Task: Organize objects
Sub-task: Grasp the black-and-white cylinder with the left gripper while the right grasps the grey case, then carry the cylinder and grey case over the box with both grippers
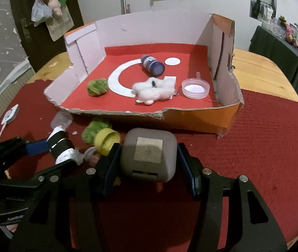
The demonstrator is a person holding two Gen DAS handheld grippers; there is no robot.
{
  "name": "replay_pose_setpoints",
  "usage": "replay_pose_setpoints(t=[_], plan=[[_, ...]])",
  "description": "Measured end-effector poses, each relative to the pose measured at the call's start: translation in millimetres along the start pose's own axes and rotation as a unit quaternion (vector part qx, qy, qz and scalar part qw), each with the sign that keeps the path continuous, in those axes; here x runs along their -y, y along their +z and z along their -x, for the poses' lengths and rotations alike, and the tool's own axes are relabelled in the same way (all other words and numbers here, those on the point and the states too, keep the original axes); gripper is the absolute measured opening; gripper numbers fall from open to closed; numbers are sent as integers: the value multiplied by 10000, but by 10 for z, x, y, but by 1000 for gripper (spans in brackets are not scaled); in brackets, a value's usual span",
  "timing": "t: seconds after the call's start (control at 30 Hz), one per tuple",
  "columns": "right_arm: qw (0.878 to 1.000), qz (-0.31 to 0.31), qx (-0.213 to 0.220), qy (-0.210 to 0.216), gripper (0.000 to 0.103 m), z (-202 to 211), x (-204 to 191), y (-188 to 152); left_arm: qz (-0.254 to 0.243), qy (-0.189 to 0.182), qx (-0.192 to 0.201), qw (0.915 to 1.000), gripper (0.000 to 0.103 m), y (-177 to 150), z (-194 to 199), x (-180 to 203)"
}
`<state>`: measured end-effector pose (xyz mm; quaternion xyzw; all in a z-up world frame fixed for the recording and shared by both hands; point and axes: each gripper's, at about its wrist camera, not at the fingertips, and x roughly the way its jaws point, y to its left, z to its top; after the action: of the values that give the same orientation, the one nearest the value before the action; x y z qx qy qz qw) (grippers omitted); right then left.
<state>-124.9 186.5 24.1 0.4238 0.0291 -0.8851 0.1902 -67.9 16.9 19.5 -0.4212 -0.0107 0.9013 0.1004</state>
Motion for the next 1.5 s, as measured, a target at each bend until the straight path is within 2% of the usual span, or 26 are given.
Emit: replay_pose_setpoints(t=[0.7, 0.93, 1.5], plan=[[9988, 137, 256, 393, 51, 341, -184, -2, 115, -100, 246, 9996, 57, 84, 256, -45], [9984, 113, 246, 498, 51, 337, -172, 34, 121, -153, 254, 9995, 57, 142, 292, -48], [9971, 362, 391, 543, 51, 458, -207, 279, -33, -158, 393, 9991, 57, 480, 350, -58]])
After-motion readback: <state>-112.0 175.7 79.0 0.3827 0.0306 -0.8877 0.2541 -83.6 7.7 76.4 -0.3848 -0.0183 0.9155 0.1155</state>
